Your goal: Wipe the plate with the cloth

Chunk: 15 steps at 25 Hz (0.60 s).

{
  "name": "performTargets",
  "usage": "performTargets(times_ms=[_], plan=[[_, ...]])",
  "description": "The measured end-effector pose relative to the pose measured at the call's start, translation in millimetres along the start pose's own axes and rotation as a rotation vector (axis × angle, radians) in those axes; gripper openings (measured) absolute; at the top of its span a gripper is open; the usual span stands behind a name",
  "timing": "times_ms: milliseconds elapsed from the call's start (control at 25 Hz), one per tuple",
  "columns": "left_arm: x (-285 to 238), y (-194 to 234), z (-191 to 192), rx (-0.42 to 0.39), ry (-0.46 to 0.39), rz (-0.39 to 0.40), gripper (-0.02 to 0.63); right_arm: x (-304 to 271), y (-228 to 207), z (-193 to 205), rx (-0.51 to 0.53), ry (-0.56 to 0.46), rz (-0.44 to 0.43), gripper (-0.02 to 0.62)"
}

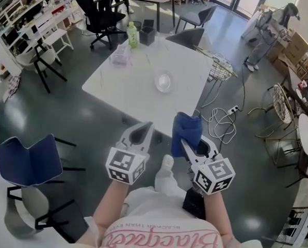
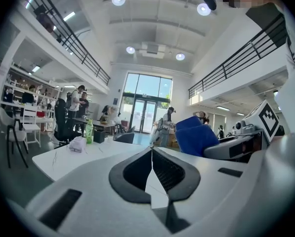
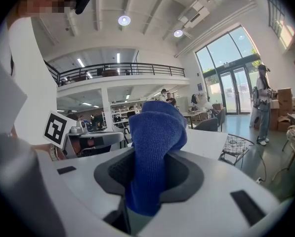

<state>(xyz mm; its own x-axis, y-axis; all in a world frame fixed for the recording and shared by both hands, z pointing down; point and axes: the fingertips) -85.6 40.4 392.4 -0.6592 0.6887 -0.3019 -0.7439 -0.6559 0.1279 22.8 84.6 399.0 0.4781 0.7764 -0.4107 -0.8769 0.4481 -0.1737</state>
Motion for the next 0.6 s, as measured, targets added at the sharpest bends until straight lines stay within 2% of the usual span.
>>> performTargets(times_ms=[600], plan=[[-161, 50, -39, 0.041, 0.056, -0.028, 0.003, -96, -140, -68, 0.049, 0.02, -0.075, 0.123]])
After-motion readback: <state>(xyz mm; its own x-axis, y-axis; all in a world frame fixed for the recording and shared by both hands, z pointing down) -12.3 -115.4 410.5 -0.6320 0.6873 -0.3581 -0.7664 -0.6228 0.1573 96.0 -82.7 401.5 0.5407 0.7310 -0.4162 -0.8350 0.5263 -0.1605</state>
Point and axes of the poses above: the fingertips, and each gripper's own axes: x backward along the fingers, y to its left, z out of its underside, and after that the axes turned 9 degrees about y, right-handed
